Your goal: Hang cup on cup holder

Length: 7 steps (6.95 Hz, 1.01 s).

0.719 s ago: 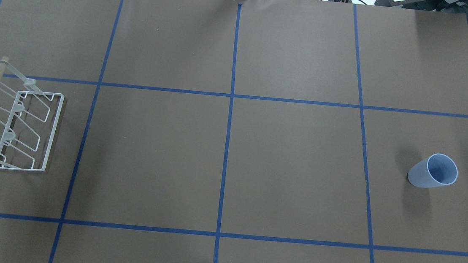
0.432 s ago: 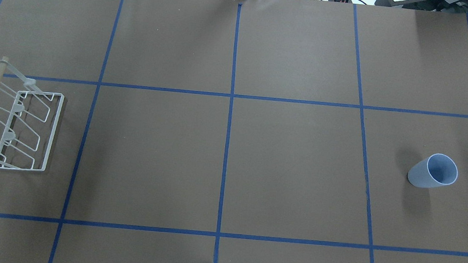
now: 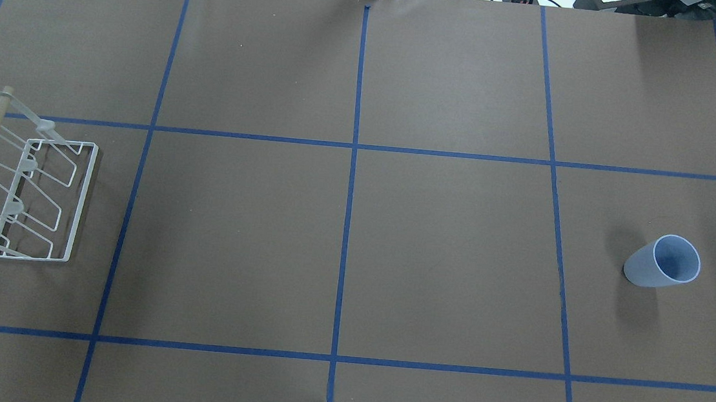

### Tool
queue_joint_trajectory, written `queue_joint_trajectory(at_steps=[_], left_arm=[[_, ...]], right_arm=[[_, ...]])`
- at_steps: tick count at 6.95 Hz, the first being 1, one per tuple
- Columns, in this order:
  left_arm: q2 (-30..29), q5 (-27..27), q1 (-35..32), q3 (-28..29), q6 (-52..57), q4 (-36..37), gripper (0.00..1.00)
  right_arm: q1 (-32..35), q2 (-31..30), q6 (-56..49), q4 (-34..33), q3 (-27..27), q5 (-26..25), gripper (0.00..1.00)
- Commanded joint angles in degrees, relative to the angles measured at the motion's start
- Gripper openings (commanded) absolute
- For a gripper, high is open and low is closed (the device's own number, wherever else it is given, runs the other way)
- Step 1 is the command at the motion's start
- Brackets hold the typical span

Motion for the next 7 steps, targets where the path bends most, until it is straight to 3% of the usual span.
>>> queue_joint_trajectory(at_steps=[1, 3, 4, 6, 7], left_arm=[[-0.9, 0.34, -0.06, -0.06, -0.62, -0.34, 0.99], [-3.87, 0.16, -0.06, 0.99, -0.62, -3.13, 0.99], [-3.9, -0.19, -0.15, 0.91, -0.45, -3.76, 0.99], [-4.16, -0.19, -0.15, 0.82, -0.45, -3.86, 0.99], [-4.16, -0.19, -0.15, 0.65, -0.62, -3.86, 0.99]], right_arm=[[-0.17, 1.19, 0.53, 2.33, 1.5, 1.98, 1.0], [-0.17, 1.55, 1.06, 13.91, 0.12, 4.36, 1.0], [-1.13, 1.9, 2.71, 14.83, 0.19, 9.16, 1.0], [-3.32, 1.55, 4.22, 23.39, 0.8, 10.17, 1.0], [-7.43, 0.77, 11.27, 26.41, 0.72, 10.09, 1.0]])
